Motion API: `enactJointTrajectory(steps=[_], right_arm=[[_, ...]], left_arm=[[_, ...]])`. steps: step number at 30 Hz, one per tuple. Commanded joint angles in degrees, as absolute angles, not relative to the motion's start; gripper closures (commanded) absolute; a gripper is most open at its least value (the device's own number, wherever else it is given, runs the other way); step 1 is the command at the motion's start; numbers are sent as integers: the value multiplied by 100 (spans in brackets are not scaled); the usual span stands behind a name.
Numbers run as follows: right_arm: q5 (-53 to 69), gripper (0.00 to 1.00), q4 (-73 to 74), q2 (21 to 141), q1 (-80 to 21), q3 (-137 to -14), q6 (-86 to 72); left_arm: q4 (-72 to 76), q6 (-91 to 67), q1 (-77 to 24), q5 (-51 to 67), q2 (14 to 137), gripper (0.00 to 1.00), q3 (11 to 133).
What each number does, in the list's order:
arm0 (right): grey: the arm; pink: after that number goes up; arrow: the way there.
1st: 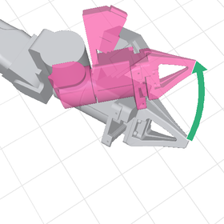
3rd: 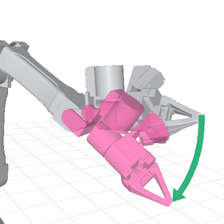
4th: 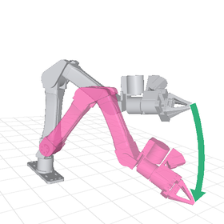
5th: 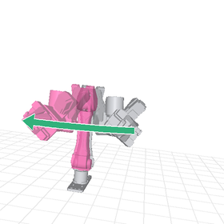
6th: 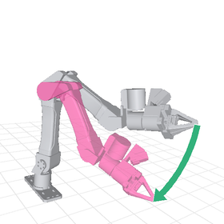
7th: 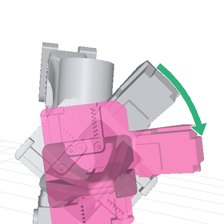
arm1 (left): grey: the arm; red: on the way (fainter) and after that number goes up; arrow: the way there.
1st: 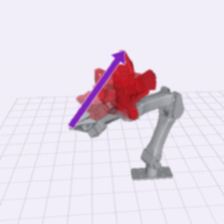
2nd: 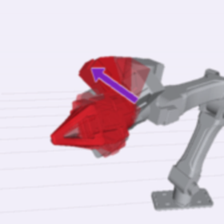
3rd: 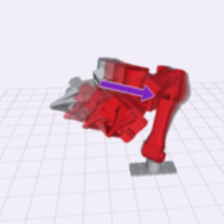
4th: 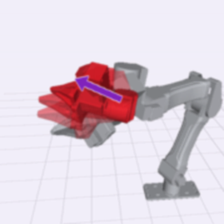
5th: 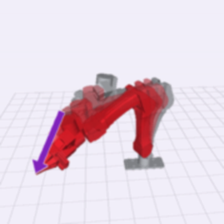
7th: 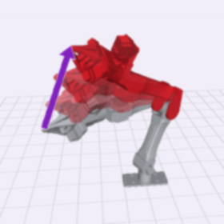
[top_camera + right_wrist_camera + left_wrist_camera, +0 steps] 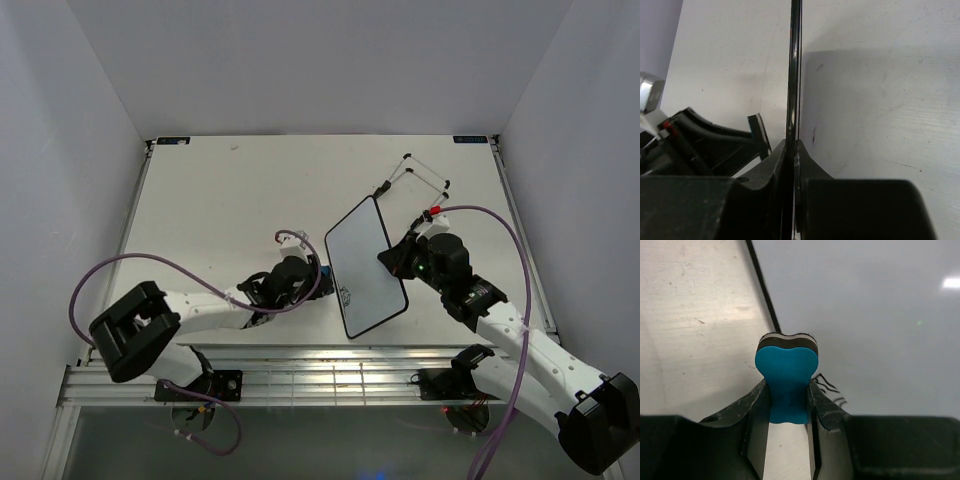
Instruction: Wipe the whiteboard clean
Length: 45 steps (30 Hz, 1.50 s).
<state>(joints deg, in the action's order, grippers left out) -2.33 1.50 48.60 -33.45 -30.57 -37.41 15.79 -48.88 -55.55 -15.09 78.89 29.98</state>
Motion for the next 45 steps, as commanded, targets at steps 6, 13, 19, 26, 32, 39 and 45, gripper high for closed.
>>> enactJointTrajectory(steps=[6, 13, 19, 26, 32, 39, 45], right_arm=[[166, 92, -483, 4641, -3349, -3269, -3524], [193, 92, -483, 4640, -3349, -3278, -3665], [18, 92, -615, 4632, -3349, -3156, -4104], [-52, 92, -808, 4527, -3349, -3059, -4377], [-448, 92, -914, 4237, -3322, -2927, -4474], [-378, 92, -905, 4315, -3261, -2918, -4438], [-62, 92, -949, 4386, -3147, -2936, -4369]], left_arm=[[1020, -4667, -4904, -362, 9131, 100, 3981], [1011, -4895, -4913, -97, 9536, 100, 4192], [1020, -5141, -5150, -386, 9685, 100, 4271], [1168, -5142, -5668, -466, 9966, 100, 4587], [1441, -5080, -5976, -114, 10177, 100, 4868], [1547, -5142, -6284, 298, 10090, 100, 4983], [1564, -5037, -6319, 422, 9809, 100, 4659]])
